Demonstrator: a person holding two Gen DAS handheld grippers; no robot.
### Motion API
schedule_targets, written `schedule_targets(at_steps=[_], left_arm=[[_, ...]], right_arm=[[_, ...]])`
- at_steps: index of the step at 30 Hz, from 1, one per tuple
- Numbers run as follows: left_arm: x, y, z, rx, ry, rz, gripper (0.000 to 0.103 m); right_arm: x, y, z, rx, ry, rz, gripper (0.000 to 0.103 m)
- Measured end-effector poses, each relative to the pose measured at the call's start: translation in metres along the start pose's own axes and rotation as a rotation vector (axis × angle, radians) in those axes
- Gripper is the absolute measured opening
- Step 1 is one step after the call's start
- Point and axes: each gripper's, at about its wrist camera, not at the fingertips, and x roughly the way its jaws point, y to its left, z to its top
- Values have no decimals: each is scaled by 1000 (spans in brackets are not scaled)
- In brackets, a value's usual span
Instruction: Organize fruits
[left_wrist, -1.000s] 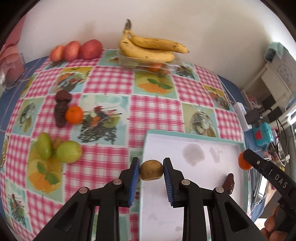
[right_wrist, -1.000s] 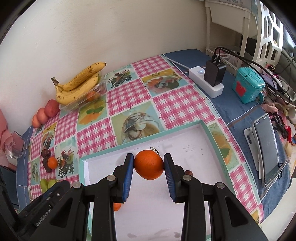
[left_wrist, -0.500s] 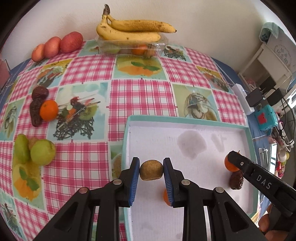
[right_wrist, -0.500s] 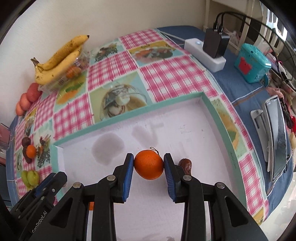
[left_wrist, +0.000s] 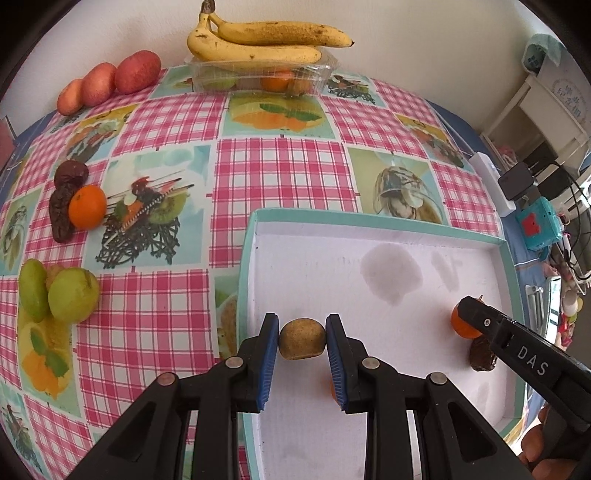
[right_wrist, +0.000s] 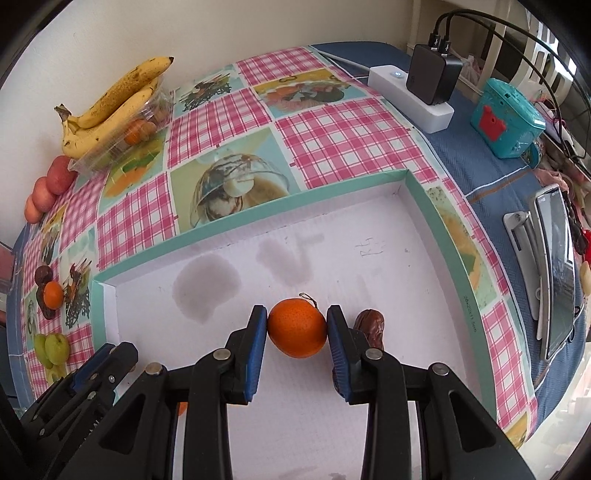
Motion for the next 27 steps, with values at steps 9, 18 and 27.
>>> schedule_targets(at_steps=[9,18,27], left_arm=[[7,-1,-2,1,21,5,28],[13,-1,-2,4,35,12,28],[14,-3,-2,15,47,16,29]], right_arm=[[3,0,0,-3,4,-6,35],[4,1,0,-11,5,-11,35],[4,1,0,-18,4,-13,35]])
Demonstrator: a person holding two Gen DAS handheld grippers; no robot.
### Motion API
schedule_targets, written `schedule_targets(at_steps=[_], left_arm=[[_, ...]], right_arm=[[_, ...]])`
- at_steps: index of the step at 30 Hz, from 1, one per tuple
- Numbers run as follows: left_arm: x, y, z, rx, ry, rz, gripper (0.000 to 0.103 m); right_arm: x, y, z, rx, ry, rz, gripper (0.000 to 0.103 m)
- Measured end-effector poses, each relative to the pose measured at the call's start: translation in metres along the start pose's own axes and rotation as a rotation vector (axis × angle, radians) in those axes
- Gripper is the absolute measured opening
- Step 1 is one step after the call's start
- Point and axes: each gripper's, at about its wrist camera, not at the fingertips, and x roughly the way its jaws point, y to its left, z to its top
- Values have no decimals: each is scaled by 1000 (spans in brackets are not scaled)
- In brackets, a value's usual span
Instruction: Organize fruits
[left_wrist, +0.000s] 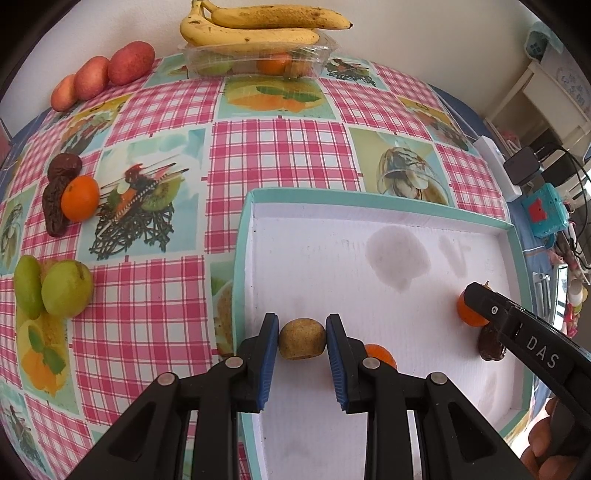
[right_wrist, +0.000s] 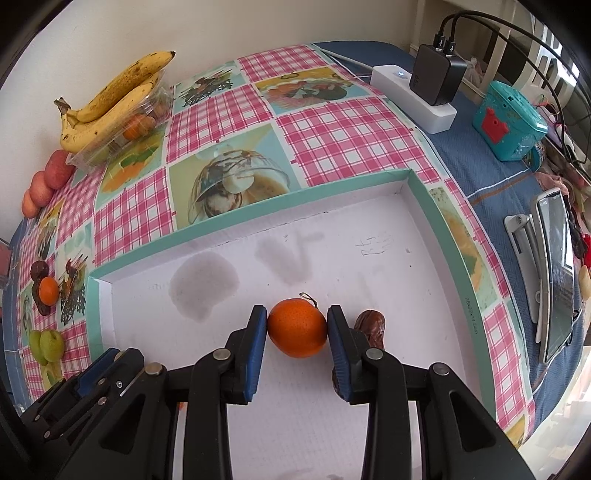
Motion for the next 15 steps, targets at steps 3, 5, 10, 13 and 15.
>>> schedule_targets(at_steps=[3,5,10,13,15], left_arm=[[0,0,0,1,3,0,30],[-2,0,0,0,2,-2,30],[-7,1,0,0,-4,-8,30],[-12,1,1,-3,-9,-15,35],[-17,1,2,-1,-18,-19,35]], right_arm=[[0,1,1,-7,2,-2,35],[0,1,1,-12,5,-1,35],[-7,1,3,-21,-9,-1,37],[-15,1,6,-28,-26,1,37],[-24,2,8,-33,-48,0,37]])
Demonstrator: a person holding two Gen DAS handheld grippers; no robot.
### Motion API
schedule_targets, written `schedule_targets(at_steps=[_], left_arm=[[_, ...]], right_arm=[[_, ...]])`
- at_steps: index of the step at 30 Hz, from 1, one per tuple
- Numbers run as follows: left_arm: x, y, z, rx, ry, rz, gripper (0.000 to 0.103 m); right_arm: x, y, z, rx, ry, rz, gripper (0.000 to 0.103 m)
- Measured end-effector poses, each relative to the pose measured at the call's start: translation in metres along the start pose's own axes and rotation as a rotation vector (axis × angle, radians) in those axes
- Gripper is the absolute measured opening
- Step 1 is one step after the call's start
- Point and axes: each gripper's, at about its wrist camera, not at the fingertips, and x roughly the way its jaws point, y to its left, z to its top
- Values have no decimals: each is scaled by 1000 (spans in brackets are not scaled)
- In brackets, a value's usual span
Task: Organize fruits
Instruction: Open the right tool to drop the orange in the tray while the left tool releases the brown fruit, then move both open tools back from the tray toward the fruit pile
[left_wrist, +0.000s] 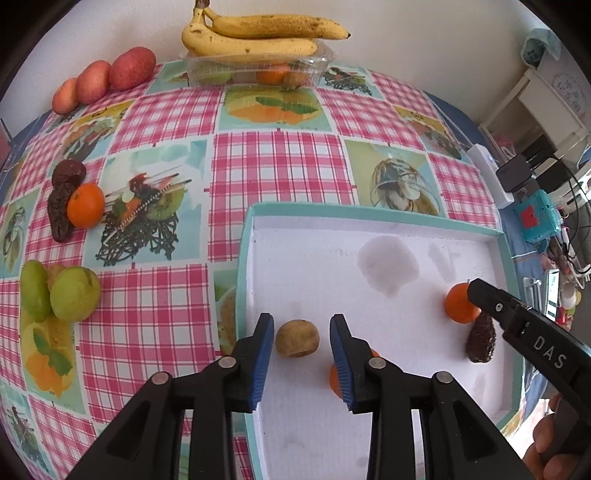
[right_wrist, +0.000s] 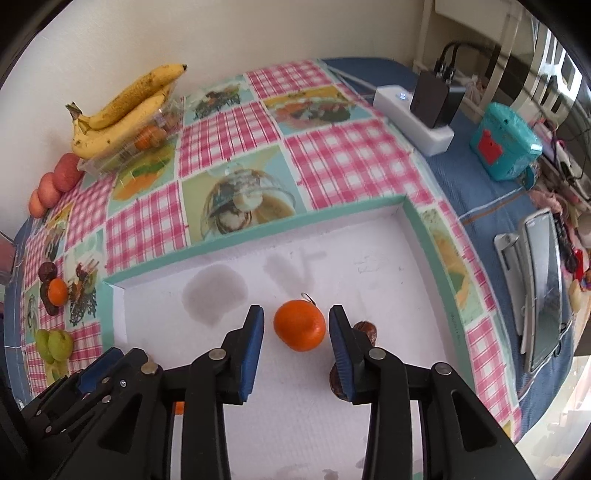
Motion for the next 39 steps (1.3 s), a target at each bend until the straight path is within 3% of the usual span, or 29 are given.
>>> schedule_targets(at_steps=[10,17,22,24,25,26,27,28,31,39], left_arm=[[-29,2,7,-4,-55,-4,35],[-37,18,12,-60,-76,21,35],[-44,40,14,-146,-82,83,35],[-45,49,13,-181,-74,115,36],[-45,54,13,-193,-72,132,45],[-45,59,13,-209,-71,157,56],[-45,65,12,-229,-74,191,80],[-46,71,12,-244,-81,215,88],[-47,83,11,-263,-83,246,88],[-49,90,9,-248,-86,288,100]], right_arm=[[-32,6,9,-19,-79,6,37],[-29,7,8,-24,-70,6,37],[-23,7,6,-27,-51,5,37],[-21,8,6,-27,-44,6,49],[-20,7,5,-22,-43,3,66],[-19,7,5,-17,-45,-1,74],[-19,7,5,-15,-46,-5,75],[-19,6,5,-12,-47,-8,75],[-18,6,4,-13,-46,-14,81],[-14,10,3,-18,-33,-11,81]])
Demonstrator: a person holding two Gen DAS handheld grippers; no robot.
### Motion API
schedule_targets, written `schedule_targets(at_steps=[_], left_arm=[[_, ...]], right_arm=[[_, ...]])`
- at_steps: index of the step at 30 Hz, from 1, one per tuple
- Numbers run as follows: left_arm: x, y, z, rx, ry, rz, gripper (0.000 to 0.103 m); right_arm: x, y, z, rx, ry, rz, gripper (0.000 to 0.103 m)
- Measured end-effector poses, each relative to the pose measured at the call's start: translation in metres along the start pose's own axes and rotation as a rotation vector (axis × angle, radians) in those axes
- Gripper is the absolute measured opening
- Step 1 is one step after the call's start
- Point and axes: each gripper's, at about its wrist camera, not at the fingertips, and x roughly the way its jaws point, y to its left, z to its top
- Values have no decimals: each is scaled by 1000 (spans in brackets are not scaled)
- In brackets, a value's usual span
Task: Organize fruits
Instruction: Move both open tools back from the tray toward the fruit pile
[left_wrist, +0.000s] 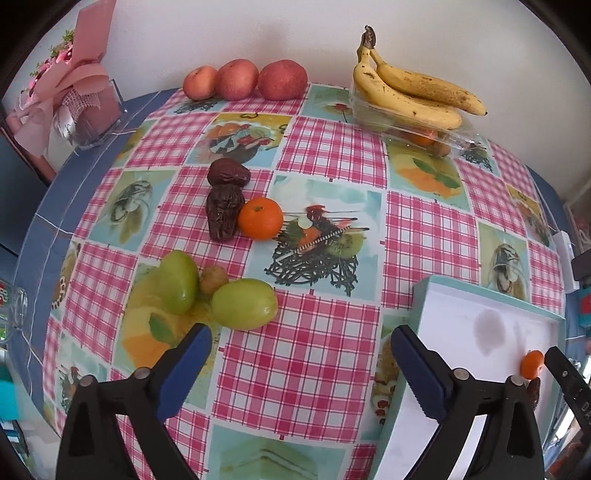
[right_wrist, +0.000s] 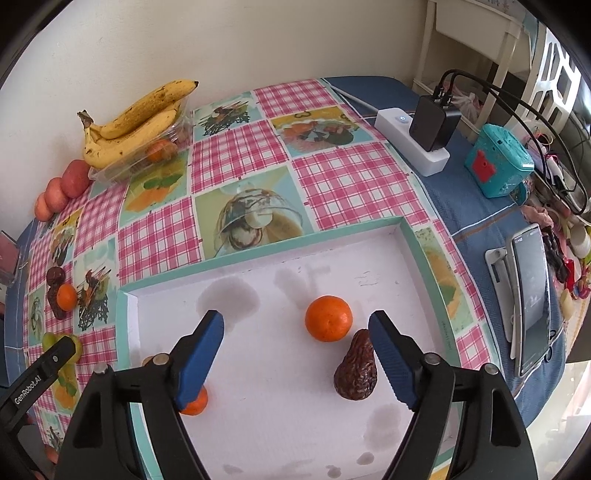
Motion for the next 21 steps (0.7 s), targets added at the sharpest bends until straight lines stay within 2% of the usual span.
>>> schedule_targets(at_steps=[6,8,21], left_arm=[[-3,0,1,18,-6,15,102],[-4,2,2,22,-7,19,102],[-12,39,11,-17,-18,21,103]], right_arm=[[1,3,-1,-4,5,4,83],[0,4,-1,-4,3,3,98],[2,42,-6,-44,17,27,98]])
